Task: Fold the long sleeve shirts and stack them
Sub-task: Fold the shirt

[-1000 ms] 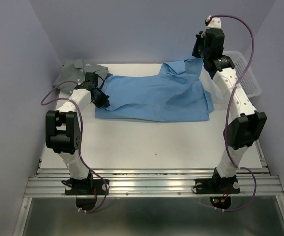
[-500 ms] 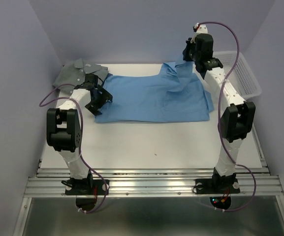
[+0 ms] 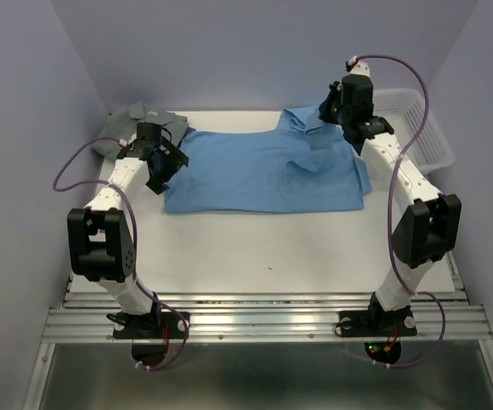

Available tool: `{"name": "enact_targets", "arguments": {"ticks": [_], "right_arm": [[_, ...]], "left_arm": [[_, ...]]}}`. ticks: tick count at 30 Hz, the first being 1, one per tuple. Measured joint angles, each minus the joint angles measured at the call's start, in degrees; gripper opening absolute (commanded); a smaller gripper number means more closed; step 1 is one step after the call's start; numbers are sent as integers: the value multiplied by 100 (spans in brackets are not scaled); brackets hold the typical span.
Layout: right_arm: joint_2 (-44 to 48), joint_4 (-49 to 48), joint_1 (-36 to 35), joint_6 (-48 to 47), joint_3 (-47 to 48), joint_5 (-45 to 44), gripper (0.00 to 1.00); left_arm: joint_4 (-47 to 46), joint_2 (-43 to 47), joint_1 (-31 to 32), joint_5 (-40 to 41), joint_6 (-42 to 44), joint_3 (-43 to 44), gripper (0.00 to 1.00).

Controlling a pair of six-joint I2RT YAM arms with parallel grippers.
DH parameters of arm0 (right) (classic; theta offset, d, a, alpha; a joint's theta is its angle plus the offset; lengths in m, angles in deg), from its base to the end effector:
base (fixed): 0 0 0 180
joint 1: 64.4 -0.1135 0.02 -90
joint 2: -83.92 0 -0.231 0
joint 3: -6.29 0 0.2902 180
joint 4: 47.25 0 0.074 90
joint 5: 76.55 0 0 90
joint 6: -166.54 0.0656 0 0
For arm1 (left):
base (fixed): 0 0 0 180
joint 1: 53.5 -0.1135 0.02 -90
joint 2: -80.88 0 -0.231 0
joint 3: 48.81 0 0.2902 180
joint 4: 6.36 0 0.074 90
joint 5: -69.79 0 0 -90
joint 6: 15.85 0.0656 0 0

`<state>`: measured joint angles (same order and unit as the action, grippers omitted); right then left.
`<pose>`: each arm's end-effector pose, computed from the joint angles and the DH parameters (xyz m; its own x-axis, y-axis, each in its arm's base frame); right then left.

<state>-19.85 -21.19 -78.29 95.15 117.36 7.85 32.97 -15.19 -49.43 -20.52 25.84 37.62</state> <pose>0.4818 0.1125 0.3299 -0.3435 0.2422 -0.9074 -0.0418 0.9613 0.2724 0.4211 -0.0303 0.1893 -0.5561 -0.7091 -0.4336 -0.5123 0.7032 -0.4929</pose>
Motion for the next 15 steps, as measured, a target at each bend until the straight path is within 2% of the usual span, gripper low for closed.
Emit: {"name": "enact_targets", "arguments": {"ticks": [1, 3, 9, 11, 15], "right_arm": [[149, 4, -72, 140, -164, -125, 1], [544, 39, -269, 479, -590, -479, 12], [2243, -402, -841, 1967, -2621, -715, 2], [2693, -1021, -1069, 2562, -3370, -763, 2], [2815, -2039, -1700, 3429, -4269, -918, 3]], "left_arm": [[-31, 133, 4, 7, 24, -44, 99], [-70, 282, 28, 20, 66, -116, 99], [-188, 588, 87, -52, 203, -490, 99], [-197, 684, 109, -125, 256, -678, 99], [-184, 903, 118, -210, 372, -935, 99]]}}
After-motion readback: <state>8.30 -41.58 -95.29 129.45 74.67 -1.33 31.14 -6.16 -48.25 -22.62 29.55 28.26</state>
